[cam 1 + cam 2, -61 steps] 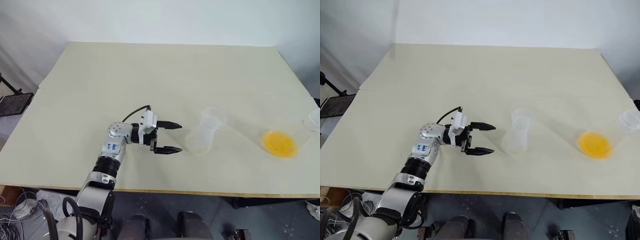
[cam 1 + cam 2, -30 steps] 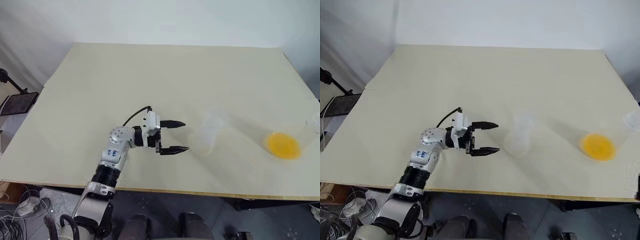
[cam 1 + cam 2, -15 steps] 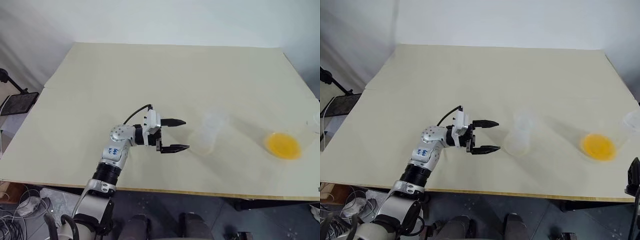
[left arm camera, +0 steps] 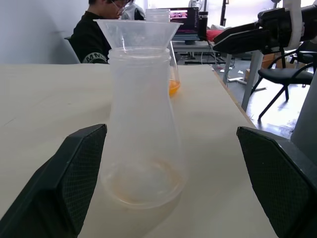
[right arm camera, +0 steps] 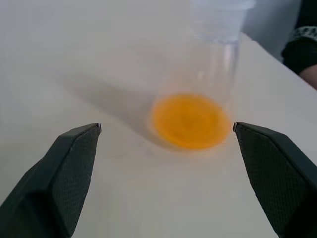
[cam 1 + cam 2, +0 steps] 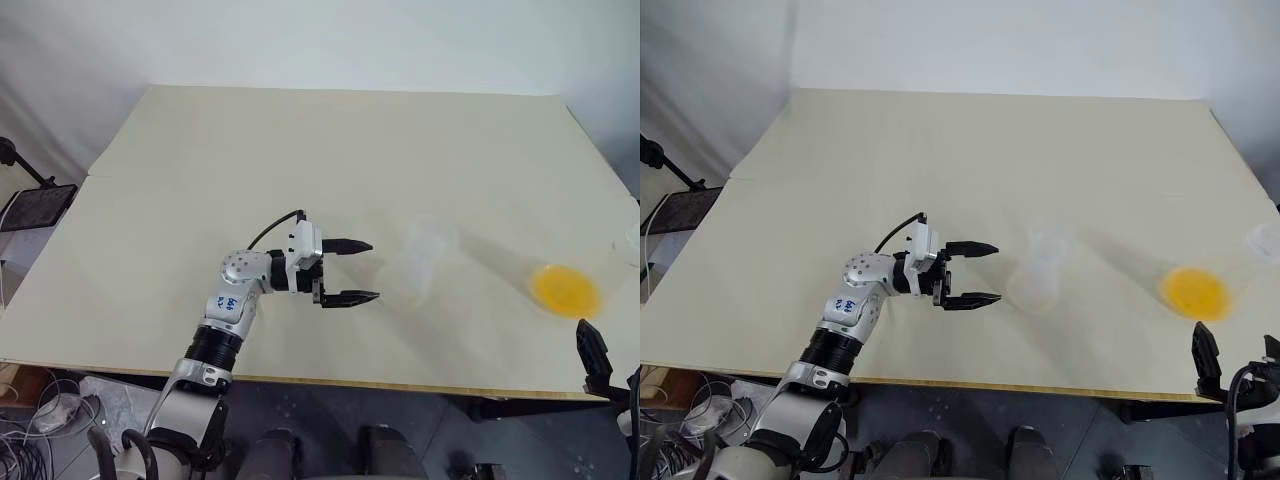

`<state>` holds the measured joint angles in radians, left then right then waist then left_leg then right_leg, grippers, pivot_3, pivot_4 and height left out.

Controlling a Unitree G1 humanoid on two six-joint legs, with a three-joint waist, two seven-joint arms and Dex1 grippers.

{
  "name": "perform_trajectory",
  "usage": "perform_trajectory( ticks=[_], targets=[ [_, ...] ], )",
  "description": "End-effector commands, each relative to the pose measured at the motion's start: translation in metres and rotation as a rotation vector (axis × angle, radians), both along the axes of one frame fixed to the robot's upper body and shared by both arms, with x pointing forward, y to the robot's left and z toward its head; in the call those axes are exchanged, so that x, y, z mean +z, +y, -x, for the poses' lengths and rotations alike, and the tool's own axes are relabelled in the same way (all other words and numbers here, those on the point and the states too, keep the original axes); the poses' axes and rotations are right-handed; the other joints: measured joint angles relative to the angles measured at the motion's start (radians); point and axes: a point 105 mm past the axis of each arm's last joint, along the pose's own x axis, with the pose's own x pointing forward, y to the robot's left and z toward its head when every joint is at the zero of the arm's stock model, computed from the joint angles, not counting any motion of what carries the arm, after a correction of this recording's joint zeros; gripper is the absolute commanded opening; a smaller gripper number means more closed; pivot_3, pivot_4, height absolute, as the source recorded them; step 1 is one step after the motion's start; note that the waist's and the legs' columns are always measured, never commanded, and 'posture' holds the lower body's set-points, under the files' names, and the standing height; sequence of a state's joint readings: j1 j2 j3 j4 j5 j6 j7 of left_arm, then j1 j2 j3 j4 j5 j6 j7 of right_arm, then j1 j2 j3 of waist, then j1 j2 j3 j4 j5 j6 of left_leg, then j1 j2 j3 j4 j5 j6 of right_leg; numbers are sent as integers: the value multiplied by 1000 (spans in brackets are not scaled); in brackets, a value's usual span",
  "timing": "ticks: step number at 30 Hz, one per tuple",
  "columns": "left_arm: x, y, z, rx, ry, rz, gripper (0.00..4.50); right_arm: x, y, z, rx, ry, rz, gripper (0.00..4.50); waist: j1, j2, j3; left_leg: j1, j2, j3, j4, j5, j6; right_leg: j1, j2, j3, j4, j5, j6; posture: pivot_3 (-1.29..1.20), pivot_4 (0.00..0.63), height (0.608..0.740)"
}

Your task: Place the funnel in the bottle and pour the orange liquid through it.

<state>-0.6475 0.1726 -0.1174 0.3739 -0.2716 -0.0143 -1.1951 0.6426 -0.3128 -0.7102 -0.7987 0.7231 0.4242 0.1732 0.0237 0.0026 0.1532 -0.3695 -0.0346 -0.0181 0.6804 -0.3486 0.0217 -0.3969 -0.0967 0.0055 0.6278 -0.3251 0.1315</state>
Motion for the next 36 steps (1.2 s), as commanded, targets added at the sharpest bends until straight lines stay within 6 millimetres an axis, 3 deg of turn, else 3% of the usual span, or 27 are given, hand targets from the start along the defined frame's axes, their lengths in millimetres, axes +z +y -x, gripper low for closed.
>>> perform_trajectory(
  ticks=[1,13,22,25,36],
  targets=[
    [6,0,2,-5,-26,31,4465,3,13,-4,91,12,34,4500,-1,0,0,0,0,0,0,0,0,0,0,0,0,0,0,0,150,740],
    [7,1,1,-1,-33,30,4465,-1,26,-42,235,-7,67,4500,0,0,0,0,0,0,0,0,0,0,0,0,0,0,0,0,150,740],
    [6,2,1,1,-35,27,4465,-2,17,-56,162,-67,110,4500,0,0,0,0,-1,0,0,0,0,0,1,-1,0,0,0,0,150,740],
    [7,2,1,2,-37,25,4465,5,6,-52,62,-114,118,4500,0,0,0,0,-1,0,0,0,0,0,1,-1,0,0,0,0,150,740],
    [4,7,1,9,-31,18,4465,29,-6,-9,-214,-202,169,4500,-1,0,0,0,-1,-1,0,0,0,0,0,-1,0,0,1,0,150,740]
  ],
)
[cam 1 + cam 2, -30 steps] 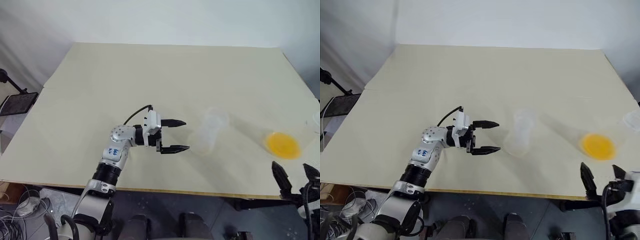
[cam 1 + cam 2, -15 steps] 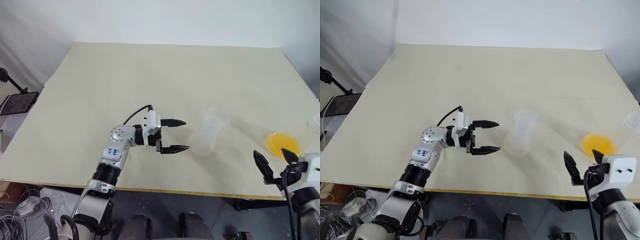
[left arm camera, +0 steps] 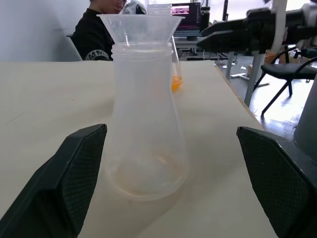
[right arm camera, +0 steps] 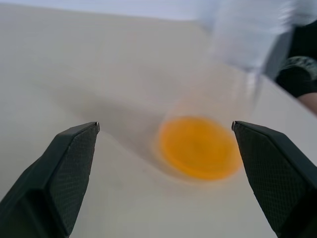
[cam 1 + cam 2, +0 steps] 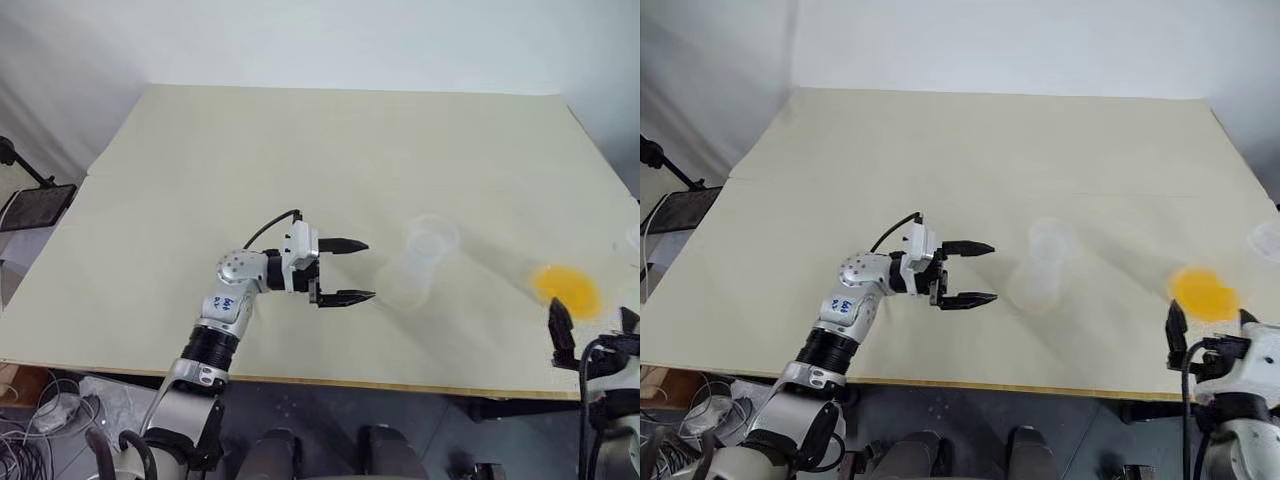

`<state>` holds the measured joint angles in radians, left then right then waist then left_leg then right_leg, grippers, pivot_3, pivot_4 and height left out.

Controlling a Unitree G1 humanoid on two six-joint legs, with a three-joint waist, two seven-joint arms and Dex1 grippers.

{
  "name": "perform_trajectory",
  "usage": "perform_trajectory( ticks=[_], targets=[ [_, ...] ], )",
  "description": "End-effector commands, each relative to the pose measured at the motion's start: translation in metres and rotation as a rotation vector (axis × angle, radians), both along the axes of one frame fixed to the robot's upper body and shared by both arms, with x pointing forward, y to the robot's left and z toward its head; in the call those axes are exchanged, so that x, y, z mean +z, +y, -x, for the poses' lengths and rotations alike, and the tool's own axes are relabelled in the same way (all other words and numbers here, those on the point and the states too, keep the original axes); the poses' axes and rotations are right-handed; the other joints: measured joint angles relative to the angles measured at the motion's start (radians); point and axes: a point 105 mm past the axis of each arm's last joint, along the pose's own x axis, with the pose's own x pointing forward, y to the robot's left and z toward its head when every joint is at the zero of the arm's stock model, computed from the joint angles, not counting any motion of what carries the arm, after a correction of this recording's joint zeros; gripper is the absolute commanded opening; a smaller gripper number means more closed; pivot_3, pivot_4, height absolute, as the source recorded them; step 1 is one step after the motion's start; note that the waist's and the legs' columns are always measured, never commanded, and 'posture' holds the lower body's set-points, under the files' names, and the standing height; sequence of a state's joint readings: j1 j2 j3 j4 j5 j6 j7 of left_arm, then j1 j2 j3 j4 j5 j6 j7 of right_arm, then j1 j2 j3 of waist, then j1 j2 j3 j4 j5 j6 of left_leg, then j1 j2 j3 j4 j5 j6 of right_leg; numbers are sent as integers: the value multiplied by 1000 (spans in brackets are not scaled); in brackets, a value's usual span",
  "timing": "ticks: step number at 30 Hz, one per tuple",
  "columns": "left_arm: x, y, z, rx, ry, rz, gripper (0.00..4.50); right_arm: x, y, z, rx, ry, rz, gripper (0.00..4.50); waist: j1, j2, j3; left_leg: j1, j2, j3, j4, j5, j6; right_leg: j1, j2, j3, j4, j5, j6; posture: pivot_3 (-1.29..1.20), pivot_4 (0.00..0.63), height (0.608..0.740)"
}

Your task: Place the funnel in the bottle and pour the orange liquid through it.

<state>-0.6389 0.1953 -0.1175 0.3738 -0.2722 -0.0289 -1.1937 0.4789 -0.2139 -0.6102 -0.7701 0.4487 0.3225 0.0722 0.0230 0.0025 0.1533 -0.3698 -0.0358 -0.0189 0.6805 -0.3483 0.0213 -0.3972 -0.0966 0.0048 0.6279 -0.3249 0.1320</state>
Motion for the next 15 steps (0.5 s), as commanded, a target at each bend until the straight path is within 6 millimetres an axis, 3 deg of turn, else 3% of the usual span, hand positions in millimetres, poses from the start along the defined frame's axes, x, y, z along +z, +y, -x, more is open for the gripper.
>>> perform_trajectory(
  ticks=[1,15],
  targets=[
    [7,0,2,-8,-21,32,4465,21,-5,11,-78,-72,52,4500,0,0,0,0,0,0,0,0,0,0,0,0,0,0,0,0,150,740],
    [7,-2,2,-7,-22,35,4465,31,-43,-15,-96,-85,38,4500,0,0,0,0,0,0,0,0,0,0,0,0,0,0,0,0,150,740]
  ],
)
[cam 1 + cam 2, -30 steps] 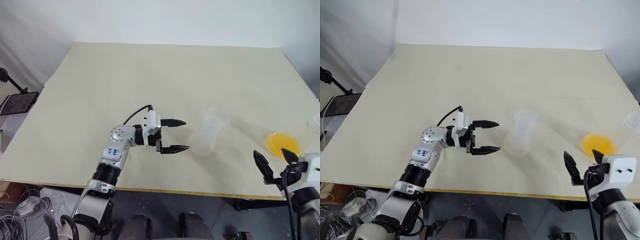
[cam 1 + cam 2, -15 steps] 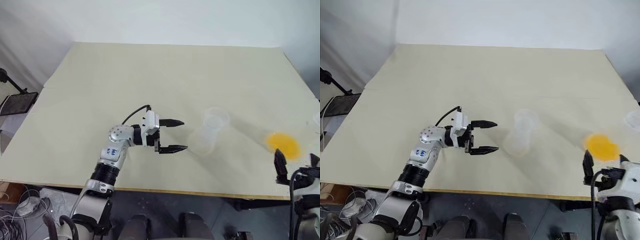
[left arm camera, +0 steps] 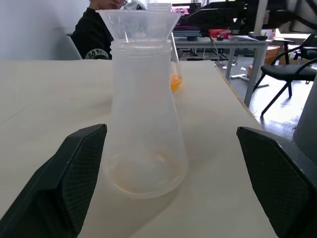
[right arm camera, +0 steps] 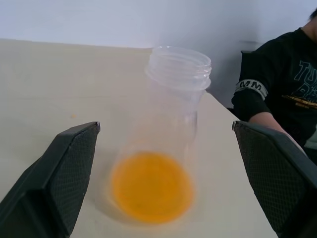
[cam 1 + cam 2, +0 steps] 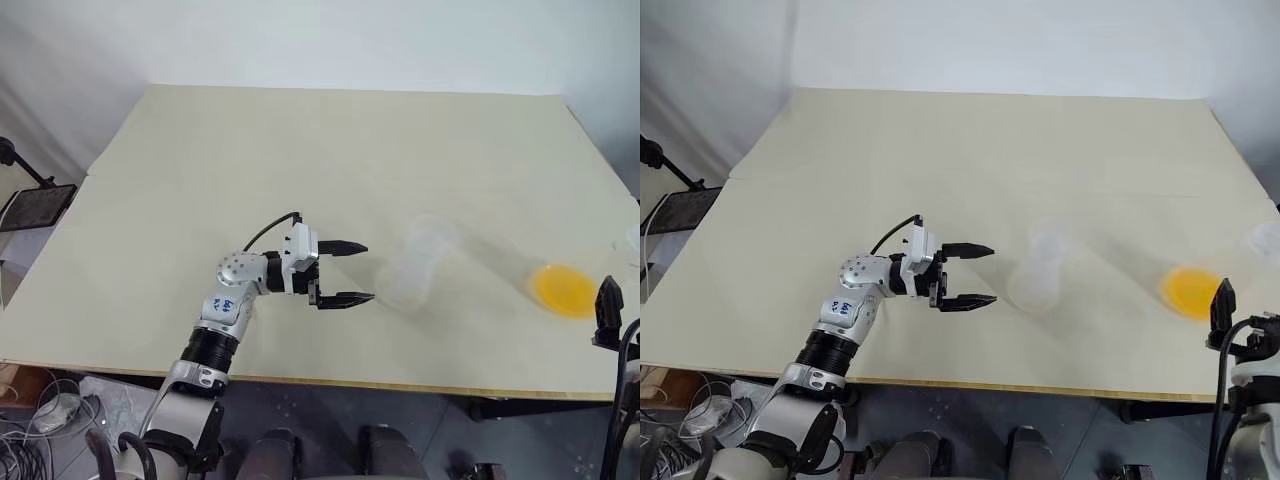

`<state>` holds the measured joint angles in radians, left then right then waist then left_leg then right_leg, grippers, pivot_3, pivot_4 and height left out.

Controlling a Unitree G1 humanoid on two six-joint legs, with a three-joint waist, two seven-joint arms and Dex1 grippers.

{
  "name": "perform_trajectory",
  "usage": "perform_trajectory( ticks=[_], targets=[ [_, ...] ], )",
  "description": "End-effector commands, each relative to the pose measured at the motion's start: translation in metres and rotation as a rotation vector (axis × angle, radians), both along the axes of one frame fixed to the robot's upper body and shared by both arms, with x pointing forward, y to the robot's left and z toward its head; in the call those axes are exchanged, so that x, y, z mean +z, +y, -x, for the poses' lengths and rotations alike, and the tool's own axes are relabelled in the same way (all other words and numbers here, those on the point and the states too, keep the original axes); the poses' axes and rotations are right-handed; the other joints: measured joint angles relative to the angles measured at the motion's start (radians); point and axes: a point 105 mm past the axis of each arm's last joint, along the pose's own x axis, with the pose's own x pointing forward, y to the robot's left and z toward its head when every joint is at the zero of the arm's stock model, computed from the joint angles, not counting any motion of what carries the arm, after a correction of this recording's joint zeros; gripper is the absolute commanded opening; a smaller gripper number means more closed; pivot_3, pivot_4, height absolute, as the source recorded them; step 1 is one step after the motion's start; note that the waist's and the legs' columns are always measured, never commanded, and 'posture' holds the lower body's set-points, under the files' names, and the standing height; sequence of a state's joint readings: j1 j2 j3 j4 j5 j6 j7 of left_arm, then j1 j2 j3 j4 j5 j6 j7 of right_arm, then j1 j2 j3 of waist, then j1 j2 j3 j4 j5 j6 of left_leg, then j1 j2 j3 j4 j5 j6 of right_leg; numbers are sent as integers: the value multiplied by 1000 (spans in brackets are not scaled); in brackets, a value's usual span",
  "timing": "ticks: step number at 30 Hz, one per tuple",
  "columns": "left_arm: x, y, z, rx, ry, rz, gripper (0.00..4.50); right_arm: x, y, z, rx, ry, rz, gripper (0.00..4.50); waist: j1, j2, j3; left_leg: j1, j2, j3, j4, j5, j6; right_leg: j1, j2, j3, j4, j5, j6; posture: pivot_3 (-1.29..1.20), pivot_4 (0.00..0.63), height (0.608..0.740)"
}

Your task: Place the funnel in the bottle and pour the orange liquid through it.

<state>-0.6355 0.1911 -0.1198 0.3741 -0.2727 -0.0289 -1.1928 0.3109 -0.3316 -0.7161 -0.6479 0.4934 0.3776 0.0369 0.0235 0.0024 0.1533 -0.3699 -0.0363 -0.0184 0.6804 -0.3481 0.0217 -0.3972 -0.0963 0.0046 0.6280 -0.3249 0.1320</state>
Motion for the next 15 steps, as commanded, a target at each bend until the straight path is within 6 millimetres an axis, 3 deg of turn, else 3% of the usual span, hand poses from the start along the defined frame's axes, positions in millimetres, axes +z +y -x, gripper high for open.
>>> perform_trajectory(
  ticks=[1,15],
  targets=[
    [8,0,1,-3,-27,32,4465,11,-11,1,-25,-29,19,4500,0,0,0,0,0,0,0,0,0,0,0,0,0,0,0,0,150,740],
    [7,3,3,18,-26,35,4465,12,-33,-25,-5,-35,-9,4500,-1,0,0,0,0,0,0,0,0,0,0,0,0,0,0,0,150,740]
  ],
)
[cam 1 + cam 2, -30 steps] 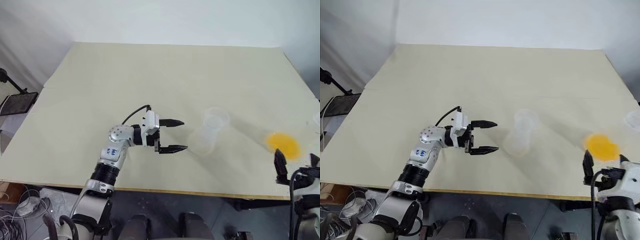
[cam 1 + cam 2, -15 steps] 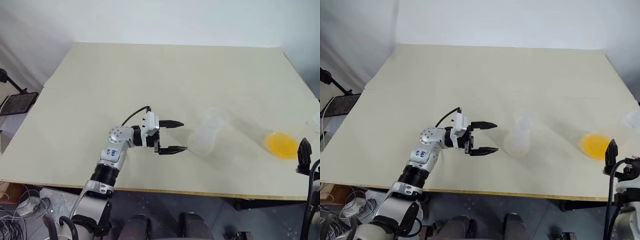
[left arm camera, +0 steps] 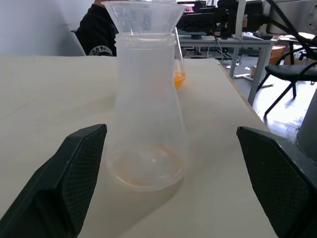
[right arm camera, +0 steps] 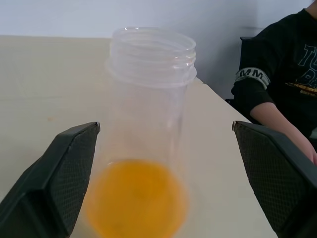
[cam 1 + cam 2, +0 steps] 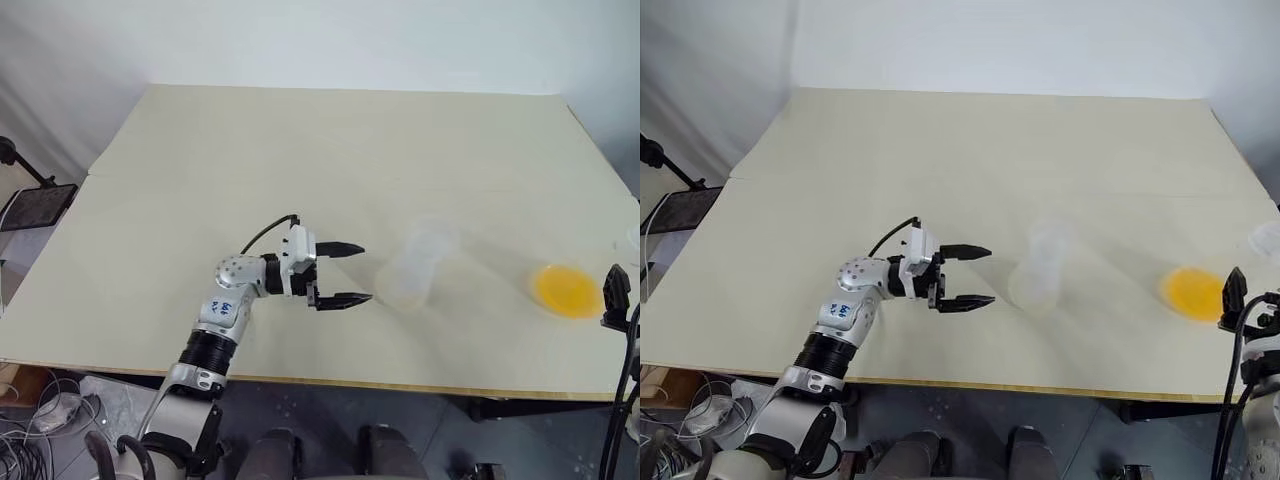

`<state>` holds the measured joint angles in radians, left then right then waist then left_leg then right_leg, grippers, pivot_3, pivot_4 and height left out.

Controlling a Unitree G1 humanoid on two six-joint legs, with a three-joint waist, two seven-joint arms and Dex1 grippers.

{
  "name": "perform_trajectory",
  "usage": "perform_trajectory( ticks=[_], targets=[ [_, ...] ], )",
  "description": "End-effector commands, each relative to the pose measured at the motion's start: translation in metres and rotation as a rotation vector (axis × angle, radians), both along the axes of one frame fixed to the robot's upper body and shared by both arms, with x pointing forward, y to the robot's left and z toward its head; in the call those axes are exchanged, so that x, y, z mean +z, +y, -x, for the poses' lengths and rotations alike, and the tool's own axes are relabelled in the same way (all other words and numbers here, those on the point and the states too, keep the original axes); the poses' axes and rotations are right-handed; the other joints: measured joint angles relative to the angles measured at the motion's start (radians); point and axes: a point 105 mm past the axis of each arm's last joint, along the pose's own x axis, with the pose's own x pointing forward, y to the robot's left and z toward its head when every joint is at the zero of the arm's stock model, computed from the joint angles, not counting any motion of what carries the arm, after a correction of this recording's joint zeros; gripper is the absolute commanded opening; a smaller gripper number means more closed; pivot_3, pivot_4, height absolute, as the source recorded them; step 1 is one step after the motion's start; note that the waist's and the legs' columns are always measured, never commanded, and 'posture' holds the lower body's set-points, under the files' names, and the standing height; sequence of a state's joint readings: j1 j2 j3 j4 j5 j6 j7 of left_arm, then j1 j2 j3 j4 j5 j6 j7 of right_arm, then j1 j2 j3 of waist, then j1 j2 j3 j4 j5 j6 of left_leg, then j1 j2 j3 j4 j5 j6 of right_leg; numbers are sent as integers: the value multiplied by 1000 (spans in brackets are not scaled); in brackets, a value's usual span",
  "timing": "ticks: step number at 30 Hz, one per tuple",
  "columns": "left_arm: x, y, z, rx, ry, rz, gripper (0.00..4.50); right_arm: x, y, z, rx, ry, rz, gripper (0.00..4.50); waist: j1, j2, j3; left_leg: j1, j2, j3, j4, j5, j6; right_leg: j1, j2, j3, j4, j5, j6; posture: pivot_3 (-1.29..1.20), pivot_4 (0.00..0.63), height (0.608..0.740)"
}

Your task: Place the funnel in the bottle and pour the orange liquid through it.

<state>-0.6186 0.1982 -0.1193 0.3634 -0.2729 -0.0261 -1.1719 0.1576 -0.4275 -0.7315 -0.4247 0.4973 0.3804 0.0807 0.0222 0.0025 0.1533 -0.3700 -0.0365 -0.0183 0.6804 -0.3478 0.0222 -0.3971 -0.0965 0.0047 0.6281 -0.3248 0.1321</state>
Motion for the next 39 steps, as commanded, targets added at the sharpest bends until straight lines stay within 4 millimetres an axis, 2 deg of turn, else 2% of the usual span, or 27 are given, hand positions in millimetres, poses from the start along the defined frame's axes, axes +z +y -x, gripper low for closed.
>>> perform_trajectory(
  ticks=[1,22,28,31,35,39],
  targets=[
    [10,0,4,-7,-35,34,4465,15,-6,0,-4,-43,34,4500,-1,0,0,0,0,0,0,0,0,0,0,0,0,0,0,0,150,740],
    [10,5,7,6,-36,29,4465,27,-21,-32,26,-76,39,4500,0,0,0,0,0,0,0,0,0,0,-1,0,0,0,0,0,150,740],
    [10,7,7,11,-40,27,4465,24,-27,-41,19,-64,1,4500,-1,0,0,0,0,0,0,0,0,0,-1,0,0,0,0,0,150,740],
    [10,7,8,13,-41,28,4500,27,-25,-41,28,-80,11,3907,0,0,0,0,0,0,0,0,0,0,-1,0,0,0,0,0,150,740],
    [10,7,8,14,-42,28,4500,27,-23,-38,33,-81,12,2523,1,0,0,-1,0,0,0,0,0,0,-2,0,-1,0,0,0,150,740],
    [11,7,8,14,-42,29,4500,33,-16,-32,45,-92,26,2432,1,0,0,-1,0,0,0,0,0,0,-2,0,-1,0,0,0,150,740]
  ],
)
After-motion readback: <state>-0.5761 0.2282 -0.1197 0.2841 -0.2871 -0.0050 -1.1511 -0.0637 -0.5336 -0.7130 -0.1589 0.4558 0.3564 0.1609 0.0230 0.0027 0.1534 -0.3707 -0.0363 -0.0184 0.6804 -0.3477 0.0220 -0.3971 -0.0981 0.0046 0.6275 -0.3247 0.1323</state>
